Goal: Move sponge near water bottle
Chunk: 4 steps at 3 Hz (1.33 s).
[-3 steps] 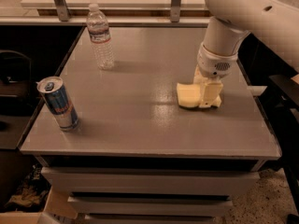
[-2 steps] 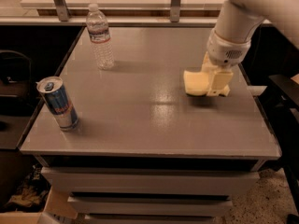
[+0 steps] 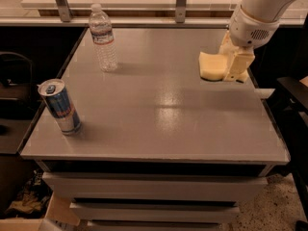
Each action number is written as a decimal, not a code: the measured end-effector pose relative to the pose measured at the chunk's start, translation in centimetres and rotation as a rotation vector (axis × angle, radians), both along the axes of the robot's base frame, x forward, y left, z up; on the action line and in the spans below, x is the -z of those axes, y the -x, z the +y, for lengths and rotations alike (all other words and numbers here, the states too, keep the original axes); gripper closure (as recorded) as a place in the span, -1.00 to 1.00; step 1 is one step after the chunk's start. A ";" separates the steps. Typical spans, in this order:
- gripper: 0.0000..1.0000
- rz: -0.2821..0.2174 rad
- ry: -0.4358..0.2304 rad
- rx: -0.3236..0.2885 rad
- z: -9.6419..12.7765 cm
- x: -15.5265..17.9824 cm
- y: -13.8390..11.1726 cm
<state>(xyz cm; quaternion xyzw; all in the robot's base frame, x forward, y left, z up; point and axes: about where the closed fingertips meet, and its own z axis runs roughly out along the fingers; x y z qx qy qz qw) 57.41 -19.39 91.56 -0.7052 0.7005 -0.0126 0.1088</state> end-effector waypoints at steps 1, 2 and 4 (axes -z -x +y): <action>1.00 -0.021 0.012 -0.023 0.5 -0.2 -0.6; 1.00 -0.075 0.058 -0.129 3.6 -2.0 -1.8; 1.00 -0.149 0.173 -0.410 13.0 -4.0 -4.9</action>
Offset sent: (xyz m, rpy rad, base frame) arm 0.0304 0.0831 0.0505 -0.1435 -0.1323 0.3010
